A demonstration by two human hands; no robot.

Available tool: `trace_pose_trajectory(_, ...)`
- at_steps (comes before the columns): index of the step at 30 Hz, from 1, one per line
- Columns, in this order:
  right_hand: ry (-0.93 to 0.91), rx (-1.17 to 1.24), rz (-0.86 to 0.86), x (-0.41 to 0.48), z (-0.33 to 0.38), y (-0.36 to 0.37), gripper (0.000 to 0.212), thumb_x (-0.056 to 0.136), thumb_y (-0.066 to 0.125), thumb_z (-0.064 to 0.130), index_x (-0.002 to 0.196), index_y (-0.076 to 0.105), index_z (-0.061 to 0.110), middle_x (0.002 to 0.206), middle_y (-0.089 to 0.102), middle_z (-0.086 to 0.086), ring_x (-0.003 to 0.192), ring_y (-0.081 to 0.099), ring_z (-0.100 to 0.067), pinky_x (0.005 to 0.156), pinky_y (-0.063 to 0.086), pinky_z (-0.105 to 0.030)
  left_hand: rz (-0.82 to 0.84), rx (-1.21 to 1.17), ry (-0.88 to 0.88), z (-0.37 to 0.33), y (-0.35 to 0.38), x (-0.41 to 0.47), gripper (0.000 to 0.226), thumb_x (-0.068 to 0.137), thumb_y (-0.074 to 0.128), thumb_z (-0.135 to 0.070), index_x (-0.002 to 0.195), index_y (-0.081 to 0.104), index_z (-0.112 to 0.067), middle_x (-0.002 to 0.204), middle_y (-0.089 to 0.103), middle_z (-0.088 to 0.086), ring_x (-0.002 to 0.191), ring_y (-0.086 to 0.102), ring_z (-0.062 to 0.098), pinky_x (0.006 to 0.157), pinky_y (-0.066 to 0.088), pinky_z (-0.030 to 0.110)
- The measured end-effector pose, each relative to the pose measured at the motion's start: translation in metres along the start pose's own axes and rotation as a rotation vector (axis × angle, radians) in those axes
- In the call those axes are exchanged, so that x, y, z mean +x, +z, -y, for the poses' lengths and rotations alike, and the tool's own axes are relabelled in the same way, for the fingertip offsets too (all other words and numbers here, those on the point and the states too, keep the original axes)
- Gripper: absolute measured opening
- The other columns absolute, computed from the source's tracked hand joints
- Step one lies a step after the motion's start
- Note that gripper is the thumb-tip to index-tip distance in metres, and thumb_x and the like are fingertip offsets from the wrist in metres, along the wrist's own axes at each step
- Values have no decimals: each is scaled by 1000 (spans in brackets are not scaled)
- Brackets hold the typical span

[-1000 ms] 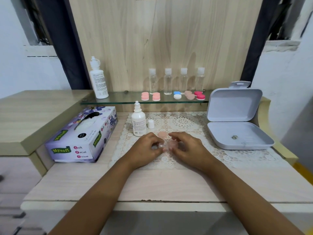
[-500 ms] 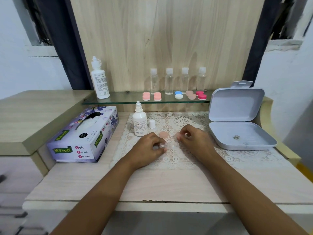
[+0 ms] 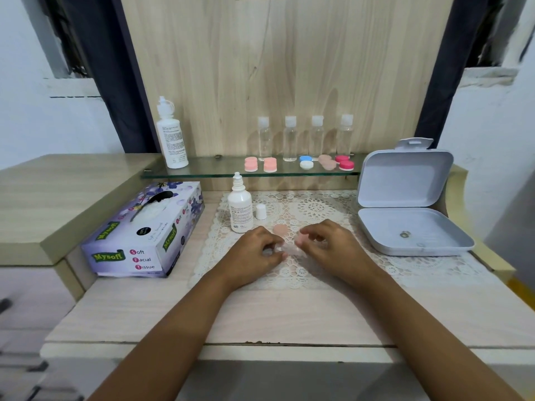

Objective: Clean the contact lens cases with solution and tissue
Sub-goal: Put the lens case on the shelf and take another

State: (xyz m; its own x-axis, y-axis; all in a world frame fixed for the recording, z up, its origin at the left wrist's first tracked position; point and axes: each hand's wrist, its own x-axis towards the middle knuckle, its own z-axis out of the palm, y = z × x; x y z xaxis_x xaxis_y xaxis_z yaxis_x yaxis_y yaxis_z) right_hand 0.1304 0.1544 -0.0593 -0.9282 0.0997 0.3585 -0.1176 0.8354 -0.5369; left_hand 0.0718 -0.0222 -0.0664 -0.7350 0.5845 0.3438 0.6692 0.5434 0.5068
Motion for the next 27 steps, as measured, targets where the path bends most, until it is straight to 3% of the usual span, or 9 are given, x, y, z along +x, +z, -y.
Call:
trace_pose_trajectory(3, -11, -87, 115, -1, -2, 1, 40, 83, 62, 45, 117, 62, 24, 101, 54, 4, 106, 52, -14, 96, 41, -38, 3, 5, -3, -1, 0, 0, 34, 85, 66, -27, 116, 64, -14, 101, 51, -4, 99, 52, 9, 77, 30, 0)
trace_pose_trajectory(6, -29, -93, 115, -1, -4, 2, 34, 83, 63, 40, 113, 63, 23, 95, 50, 8, 102, 52, -14, 94, 41, -39, 21, 21, -17, -1, 1, -2, 42, 87, 63, -31, 126, 57, -14, 105, 45, -7, 108, 48, 10, 82, 27, 2)
trace_pose_trajectory(10, -2, -18, 50, -1, -1, 0, 27, 85, 61, 30, 108, 64, 17, 97, 58, 2, 95, 54, -13, 87, 42, -27, 38, 144, -33, -1, 4, -4, 64, 91, 52, -44, 143, 34, -12, 131, 41, -2, 124, 35, 10, 97, 24, 12)
trace_pose_trajectory(14, 45, 97, -12, -3, 1, -3, 23, 86, 62, 25, 106, 64, 13, 90, 61, 5, 83, 55, -9, 73, 38, -15, 80, 228, -83, -3, 4, -6, 65, 92, 43, -51, 144, 33, -12, 152, 27, 0, 140, 21, 12, 109, 17, 20)
trace_pose_trajectory(21, 74, 83, -62, 1, 7, -34, 28, 86, 63, 29, 110, 62, 15, 89, 63, 4, 86, 60, -11, 81, 48, -23, 102, 254, -105, -4, 4, -6, 64, 93, 40, -52, 144, 33, -14, 155, 22, -2, 142, 18, 12, 111, 14, 22)
trace_pose_trajectory(27, 85, 7, -142, -9, -11, -71, 26, 84, 66, 23, 107, 62, 11, 83, 62, 1, 85, 61, -18, 73, 44, -23, 120, 252, -125, -5, 3, -6, 63, 94, 38, -52, 144, 33, -14, 155, 20, -4, 142, 17, 12, 113, 15, 24)
